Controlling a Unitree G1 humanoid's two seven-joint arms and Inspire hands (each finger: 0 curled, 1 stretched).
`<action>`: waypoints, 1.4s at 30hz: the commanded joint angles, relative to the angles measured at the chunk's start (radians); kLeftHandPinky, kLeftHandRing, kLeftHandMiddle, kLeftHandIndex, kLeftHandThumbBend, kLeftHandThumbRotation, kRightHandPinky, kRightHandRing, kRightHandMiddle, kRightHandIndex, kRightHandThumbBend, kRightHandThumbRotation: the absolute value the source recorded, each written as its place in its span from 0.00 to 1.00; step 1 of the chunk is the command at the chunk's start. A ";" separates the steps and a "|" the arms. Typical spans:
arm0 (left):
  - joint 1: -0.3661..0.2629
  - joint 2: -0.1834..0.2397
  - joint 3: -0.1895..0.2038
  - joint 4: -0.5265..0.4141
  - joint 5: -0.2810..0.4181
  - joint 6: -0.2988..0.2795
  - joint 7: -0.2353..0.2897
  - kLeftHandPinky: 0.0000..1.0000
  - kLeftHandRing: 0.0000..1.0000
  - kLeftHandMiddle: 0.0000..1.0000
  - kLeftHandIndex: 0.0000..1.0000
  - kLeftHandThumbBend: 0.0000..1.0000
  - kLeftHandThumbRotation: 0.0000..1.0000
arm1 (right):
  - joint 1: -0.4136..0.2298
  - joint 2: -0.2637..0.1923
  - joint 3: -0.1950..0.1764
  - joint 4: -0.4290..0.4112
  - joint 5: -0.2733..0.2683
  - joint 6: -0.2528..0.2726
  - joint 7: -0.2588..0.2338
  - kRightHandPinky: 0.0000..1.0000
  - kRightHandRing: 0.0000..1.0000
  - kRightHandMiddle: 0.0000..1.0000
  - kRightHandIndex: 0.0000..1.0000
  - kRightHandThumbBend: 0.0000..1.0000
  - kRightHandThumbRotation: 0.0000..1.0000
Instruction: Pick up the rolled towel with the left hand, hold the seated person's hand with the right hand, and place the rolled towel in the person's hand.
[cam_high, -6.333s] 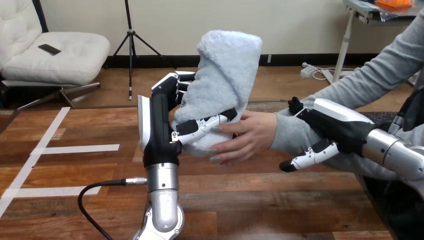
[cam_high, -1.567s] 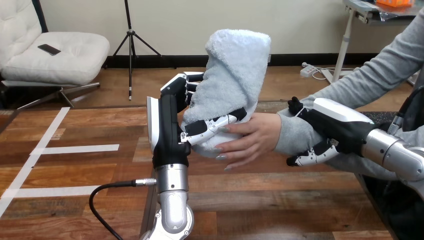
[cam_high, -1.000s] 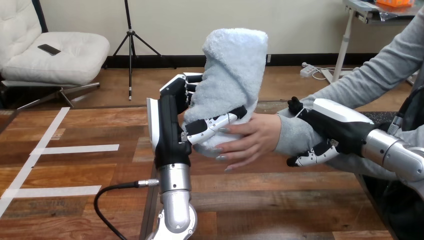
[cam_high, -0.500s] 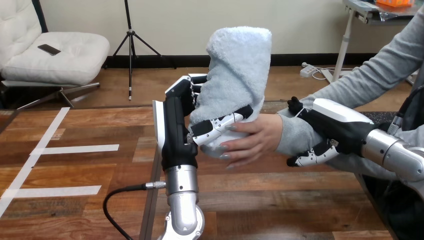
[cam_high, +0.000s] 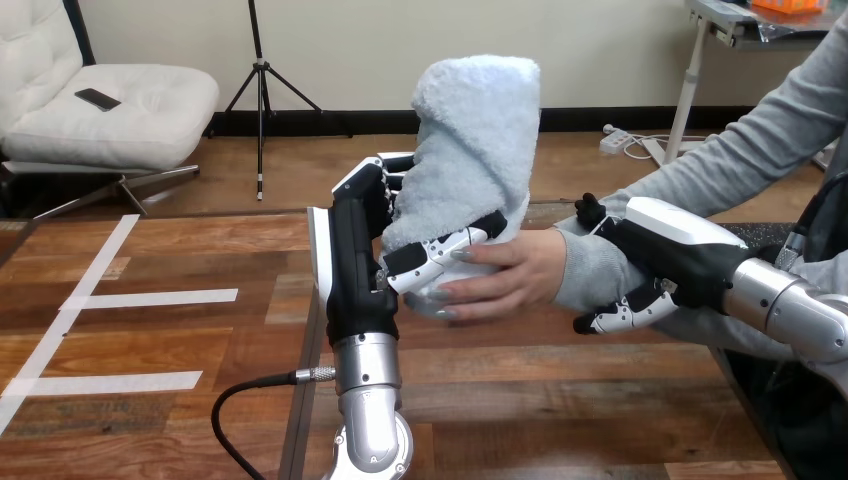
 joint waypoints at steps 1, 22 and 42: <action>-0.101 -0.074 -0.014 0.001 0.005 -0.020 -0.010 0.31 0.35 0.40 0.42 0.55 0.00 | -0.034 0.005 -0.021 -0.030 0.022 -0.032 -0.024 0.14 0.18 0.24 0.26 0.58 0.00; -0.101 -0.080 -0.020 0.003 -0.005 -0.011 -0.021 0.32 0.35 0.40 0.42 0.55 0.00 | -0.033 0.003 -0.019 -0.034 0.019 -0.022 -0.023 0.14 0.18 0.24 0.26 0.57 0.00; -0.105 -0.079 -0.017 0.006 -0.013 -0.015 -0.039 0.32 0.36 0.41 0.42 0.56 0.00 | -0.031 0.004 -0.018 -0.035 0.017 -0.018 -0.025 0.15 0.19 0.25 0.27 0.58 0.00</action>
